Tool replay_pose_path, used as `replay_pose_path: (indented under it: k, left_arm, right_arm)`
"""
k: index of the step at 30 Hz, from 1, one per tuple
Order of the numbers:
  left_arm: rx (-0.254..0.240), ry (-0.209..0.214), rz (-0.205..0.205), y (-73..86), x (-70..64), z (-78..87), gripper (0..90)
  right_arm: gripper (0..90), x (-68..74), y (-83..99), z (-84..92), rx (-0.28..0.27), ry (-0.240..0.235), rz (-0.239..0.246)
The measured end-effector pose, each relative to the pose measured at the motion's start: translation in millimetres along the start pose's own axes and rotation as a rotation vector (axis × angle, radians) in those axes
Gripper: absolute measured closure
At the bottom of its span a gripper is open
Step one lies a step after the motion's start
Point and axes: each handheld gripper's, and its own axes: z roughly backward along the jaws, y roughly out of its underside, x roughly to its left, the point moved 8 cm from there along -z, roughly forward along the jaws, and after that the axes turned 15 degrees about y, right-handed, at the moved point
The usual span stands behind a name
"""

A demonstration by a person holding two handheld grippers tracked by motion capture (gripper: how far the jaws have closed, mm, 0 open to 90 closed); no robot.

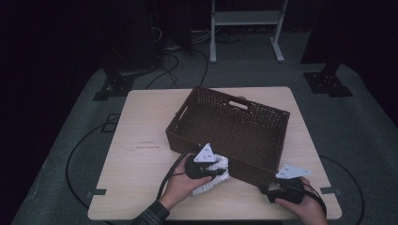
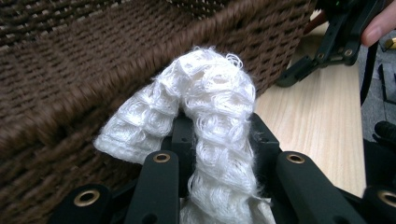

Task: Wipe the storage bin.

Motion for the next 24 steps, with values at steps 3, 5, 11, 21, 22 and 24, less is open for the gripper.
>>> replay_pose_path:
  k: [3, 5, 11, 21, 22, 24]
  left_arm:
    - [-0.007, 0.001, -0.007, -4.2, -2.1, 1.6, 69.6]
    - [-0.015, 0.004, -0.010, -7.4, -4.0, 1.7, 69.6]
    - [-0.011, 0.020, -0.017, -11.7, -5.0, -4.1, 69.7]
    - [0.027, 0.042, -0.005, -1.8, -3.8, -21.8, 69.6]
    - [0.036, 0.045, -0.006, 0.0, -3.6, -24.1, 69.6]
    - [0.046, 0.051, -0.003, 2.9, -3.4, -29.0, 69.6]
  right_arm:
    - [18.3, -0.1, 0.1, 0.0, 0.000, 0.000, 0.001]
    - [18.3, -0.2, 0.0, 0.0, -0.001, -0.001, 0.002]
    - [18.3, -0.1, 0.0, 0.0, -0.001, 0.000, 0.001]
    - [18.3, 0.0, 0.0, 0.0, -0.001, 0.000, 0.001]
    - [18.3, 0.0, 0.0, 0.0, 0.000, 0.000, 0.000]
    - [18.3, 0.1, 0.0, 0.0, 0.000, 0.000, -0.001]
